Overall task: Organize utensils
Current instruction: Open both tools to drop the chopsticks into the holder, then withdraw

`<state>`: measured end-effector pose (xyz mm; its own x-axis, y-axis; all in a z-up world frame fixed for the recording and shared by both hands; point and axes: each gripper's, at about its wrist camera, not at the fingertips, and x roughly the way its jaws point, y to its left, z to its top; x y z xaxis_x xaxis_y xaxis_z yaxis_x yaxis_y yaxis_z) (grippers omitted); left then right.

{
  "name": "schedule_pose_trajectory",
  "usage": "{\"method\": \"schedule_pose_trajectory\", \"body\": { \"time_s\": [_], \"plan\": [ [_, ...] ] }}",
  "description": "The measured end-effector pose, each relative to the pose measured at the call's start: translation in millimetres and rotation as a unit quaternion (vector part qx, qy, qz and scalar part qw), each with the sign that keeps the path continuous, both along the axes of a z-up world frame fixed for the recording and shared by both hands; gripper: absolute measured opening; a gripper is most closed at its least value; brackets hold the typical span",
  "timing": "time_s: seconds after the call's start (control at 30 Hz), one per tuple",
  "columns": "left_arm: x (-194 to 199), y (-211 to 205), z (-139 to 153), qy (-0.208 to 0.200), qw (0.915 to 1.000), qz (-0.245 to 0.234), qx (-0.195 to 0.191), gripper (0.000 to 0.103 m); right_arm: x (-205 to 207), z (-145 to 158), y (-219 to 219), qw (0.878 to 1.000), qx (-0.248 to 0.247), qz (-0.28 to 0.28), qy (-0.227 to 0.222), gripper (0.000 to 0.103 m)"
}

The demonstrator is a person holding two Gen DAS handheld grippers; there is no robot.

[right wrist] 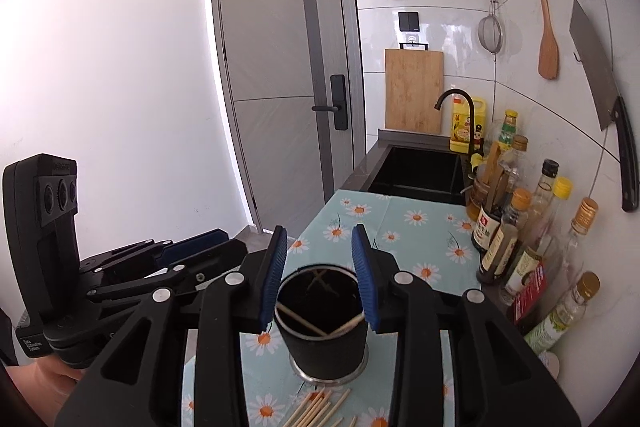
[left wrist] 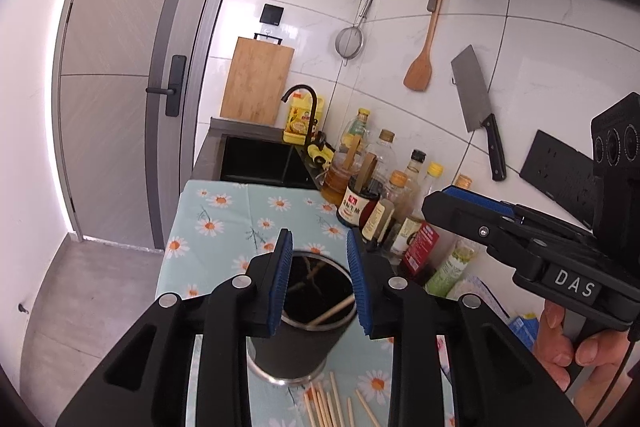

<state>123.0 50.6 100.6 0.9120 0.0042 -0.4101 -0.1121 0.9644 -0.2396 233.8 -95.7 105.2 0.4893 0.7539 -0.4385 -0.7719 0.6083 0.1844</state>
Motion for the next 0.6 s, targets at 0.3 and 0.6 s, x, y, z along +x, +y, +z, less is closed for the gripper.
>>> {"method": "schedule_pose_trajectory", "body": {
  "time_s": [0.3, 0.6],
  "plan": [
    [-29.2, -19.2, -21.3, 0.073, 0.9966, -0.037, -0.006, 0.027, -16.0, -29.9, -21.0, 0.997, -0.036, 0.011, 0.066, 0.040],
    [-48.5, -31.5, -59.1, 0.144, 0.9883, -0.045, -0.026, 0.028, -18.4, -83.1, -29.7, 0.982, -0.092, 0.000, 0.164, 0.040]
  ]
}}
